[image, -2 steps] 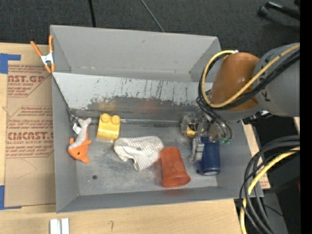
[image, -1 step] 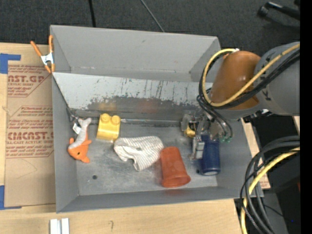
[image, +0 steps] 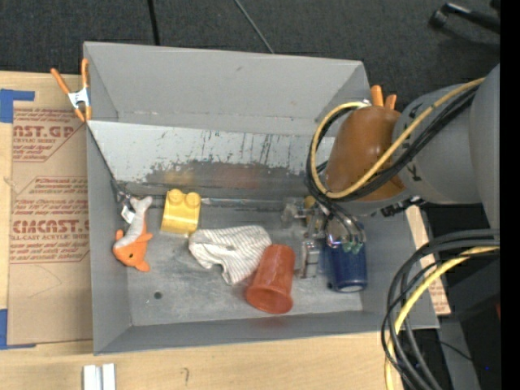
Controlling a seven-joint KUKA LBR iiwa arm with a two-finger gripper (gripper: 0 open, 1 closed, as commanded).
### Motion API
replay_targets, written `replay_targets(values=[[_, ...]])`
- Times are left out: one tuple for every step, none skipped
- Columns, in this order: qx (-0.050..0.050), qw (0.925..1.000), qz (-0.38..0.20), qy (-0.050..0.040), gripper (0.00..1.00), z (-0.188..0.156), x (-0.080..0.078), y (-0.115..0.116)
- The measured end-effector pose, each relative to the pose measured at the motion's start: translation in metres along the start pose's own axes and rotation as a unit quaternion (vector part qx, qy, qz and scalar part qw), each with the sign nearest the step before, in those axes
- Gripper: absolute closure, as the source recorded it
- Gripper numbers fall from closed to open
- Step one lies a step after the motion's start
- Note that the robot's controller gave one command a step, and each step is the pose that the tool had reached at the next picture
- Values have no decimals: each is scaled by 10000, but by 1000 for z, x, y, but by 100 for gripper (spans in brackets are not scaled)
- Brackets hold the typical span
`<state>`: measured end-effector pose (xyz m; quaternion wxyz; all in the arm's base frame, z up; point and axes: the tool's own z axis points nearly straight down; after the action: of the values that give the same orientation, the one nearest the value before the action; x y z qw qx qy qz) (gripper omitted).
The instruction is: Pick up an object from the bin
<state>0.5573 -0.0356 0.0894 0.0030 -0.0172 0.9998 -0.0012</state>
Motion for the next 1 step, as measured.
replay_targets(values=[[-17,9982,-595,46,0,21,3,22]])
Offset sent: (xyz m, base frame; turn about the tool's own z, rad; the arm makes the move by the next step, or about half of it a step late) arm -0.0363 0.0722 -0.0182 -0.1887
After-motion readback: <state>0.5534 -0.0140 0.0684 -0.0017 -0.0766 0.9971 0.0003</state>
